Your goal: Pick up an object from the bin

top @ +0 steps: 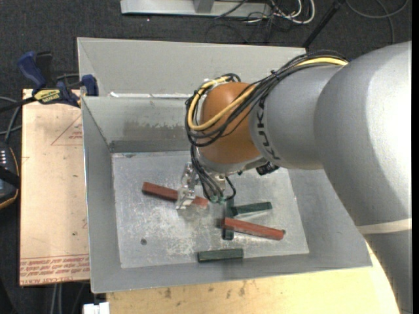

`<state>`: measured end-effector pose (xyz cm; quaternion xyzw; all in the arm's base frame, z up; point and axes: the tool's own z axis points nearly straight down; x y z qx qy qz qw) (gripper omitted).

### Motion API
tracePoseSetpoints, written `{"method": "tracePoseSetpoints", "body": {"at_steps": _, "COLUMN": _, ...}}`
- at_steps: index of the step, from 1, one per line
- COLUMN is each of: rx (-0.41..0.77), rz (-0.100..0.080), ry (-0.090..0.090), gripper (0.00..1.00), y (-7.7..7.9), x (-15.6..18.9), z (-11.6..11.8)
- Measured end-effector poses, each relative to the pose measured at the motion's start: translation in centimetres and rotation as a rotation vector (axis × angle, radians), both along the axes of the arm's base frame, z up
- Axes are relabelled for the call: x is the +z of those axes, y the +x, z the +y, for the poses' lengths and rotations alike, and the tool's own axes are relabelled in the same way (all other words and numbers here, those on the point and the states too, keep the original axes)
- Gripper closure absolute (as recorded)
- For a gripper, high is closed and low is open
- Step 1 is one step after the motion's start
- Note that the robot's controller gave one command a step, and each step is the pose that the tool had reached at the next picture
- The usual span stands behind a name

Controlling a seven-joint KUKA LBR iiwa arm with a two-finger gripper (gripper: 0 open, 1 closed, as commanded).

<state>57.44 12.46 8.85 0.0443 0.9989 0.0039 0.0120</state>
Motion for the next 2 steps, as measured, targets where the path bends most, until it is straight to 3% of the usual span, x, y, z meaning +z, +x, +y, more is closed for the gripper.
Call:
{"method": "tracePoseSetpoints", "body": {"at_steps": 1, "rx": 0.0, "rz": 0.003, "ry": 0.0, "gripper": 1.0, "y": -0.1, "x": 0.0, "z": 0.0}}
{"method": "tracePoseSetpoints", "body": {"at_steps": 2, "rx": 0.031, "rz": 0.021, "ry": -0.006, "gripper": 1.0, "y": 1.0, "x": 12.2, "z": 0.8}}
